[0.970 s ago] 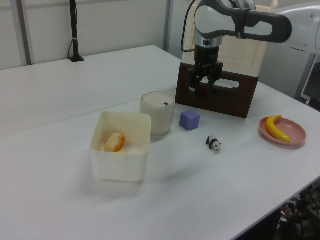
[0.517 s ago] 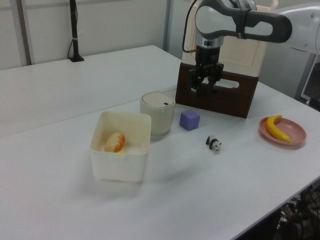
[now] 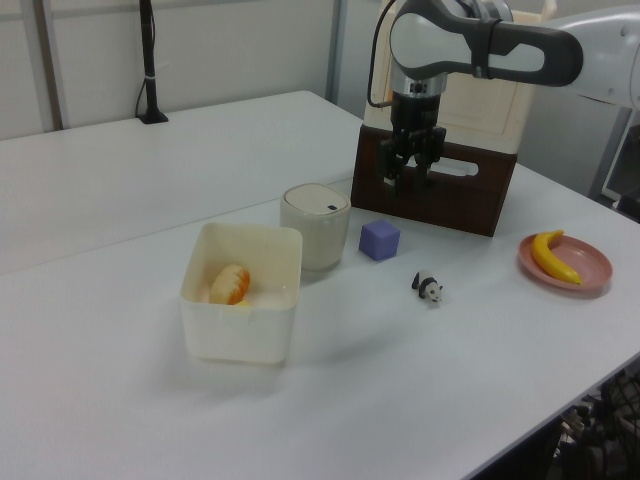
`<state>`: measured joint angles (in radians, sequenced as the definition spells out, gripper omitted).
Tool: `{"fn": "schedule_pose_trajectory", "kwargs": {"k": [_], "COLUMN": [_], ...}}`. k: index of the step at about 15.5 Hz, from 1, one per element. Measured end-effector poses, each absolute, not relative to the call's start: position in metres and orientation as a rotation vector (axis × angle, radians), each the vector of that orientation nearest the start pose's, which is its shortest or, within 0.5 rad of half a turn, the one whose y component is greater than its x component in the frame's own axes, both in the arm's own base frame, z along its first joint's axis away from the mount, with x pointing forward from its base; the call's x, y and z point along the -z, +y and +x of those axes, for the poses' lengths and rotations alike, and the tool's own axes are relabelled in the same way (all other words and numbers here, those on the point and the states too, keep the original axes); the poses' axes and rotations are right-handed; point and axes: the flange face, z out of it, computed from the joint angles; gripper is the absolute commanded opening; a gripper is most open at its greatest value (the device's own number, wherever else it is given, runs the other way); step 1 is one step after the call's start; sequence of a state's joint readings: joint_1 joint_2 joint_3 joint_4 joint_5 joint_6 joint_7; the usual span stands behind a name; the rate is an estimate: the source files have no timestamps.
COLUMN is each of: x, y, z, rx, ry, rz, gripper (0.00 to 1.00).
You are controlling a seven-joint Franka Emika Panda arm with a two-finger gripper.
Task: Slide open the drawer
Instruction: 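Move the gripper toward the dark brown drawer's handle and lower it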
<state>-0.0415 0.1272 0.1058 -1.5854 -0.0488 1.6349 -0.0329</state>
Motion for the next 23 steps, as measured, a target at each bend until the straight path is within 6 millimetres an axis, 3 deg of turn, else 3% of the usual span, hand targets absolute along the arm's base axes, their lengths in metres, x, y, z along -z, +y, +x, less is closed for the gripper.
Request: {"fn": "schedule_pose_trajectory", "kwargs": {"k": [3,6,9,16,23], "x": [-0.55,-0.551,-0.539,-0.469,-0.448], "y": [0.002,-0.044,-0.08,-0.119,-0.168], "z": [0.597,0.61,0.63,0.676,0.683], "rx": [-0.087,0.043,0.177,0.364,0.476], "ry": [-0.336,-0.481,-0.554,-0.627,-0.547], "rz": [-3.16,-3.174,-3.235,-3.338,-3.382], "gripper": [0.68,0.68,0.68,0.68,0.67]}}
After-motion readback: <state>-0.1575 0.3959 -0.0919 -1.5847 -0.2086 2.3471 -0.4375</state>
